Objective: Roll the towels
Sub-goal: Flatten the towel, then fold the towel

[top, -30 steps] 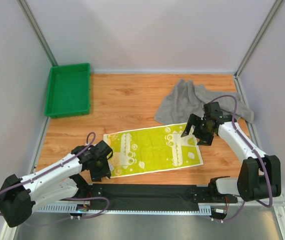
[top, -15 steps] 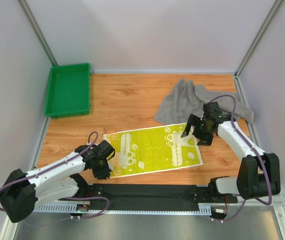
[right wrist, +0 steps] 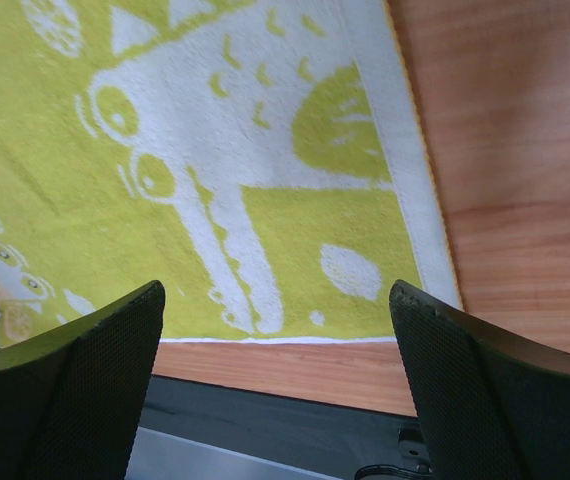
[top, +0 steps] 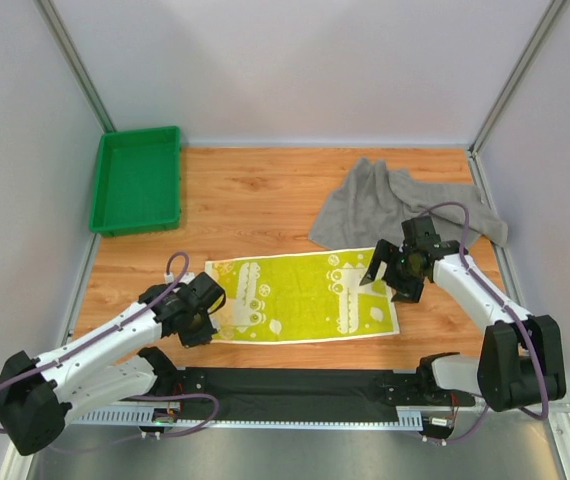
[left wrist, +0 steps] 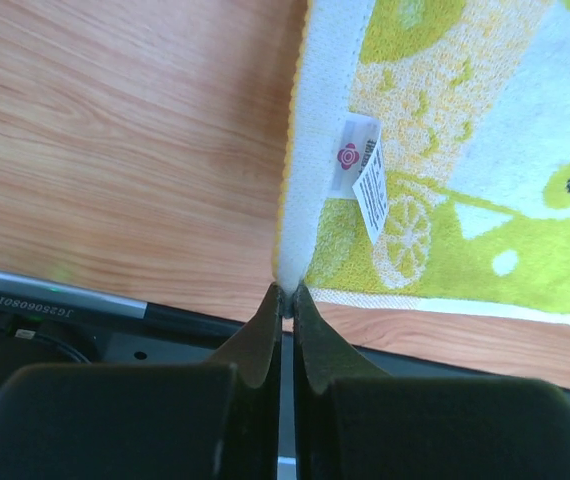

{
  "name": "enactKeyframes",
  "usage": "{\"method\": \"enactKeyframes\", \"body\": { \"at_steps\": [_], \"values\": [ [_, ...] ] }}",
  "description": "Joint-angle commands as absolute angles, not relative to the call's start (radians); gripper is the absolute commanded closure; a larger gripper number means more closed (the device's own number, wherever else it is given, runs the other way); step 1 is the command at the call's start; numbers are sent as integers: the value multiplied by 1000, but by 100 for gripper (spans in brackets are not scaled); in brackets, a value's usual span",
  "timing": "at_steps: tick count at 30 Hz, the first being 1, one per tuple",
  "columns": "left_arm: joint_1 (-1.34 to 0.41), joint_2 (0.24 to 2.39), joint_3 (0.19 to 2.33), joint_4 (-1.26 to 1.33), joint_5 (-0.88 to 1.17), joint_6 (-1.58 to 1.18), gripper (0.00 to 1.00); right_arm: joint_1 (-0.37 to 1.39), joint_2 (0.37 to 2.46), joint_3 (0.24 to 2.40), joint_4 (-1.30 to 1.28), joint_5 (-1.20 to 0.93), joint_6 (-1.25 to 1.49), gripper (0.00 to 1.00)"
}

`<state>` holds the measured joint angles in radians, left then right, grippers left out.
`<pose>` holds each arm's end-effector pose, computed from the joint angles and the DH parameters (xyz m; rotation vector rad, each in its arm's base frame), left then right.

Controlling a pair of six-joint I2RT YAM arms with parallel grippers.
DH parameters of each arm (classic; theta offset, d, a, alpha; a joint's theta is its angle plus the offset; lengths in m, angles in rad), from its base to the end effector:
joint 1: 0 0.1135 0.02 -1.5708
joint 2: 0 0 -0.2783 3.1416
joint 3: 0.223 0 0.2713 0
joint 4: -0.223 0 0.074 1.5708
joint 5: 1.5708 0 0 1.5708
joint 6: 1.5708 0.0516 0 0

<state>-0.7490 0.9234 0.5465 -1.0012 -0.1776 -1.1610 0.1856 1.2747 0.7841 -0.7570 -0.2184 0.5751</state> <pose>0.1118 -0.0915 0.1714 -0.6144 2.8188 -0.0792 0.2338 0.0553 0.1900 0.5079 2.8412 0.4684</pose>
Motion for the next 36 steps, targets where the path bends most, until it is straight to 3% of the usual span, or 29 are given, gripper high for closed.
{"method": "enactKeyframes", "body": {
  "at_steps": [1, 10, 13, 21, 28, 36],
  "values": [
    [-692, 897, 591, -1039, -216, -1115, 98, 189, 1198, 682, -707, -215, 681, 7],
    [-535, 936, 612, -966, -163, -986, 100, 198, 990, 548, -805, -103, 768, 16],
    [-519, 934, 606, -953, -156, -973, 100, 198, 924, 520, -838, -58, 785, 25],
    [-496, 951, 591, -910, -137, -942, 100, 238, 957, 453, -821, -78, 828, 35],
    [-489, 956, 583, -893, -132, -931, 100, 279, 1009, 449, -793, -71, 850, 59],
    [-483, 960, 586, -888, -129, -925, 100, 287, 1029, 454, -792, -64, 847, 74]
  ]
}}
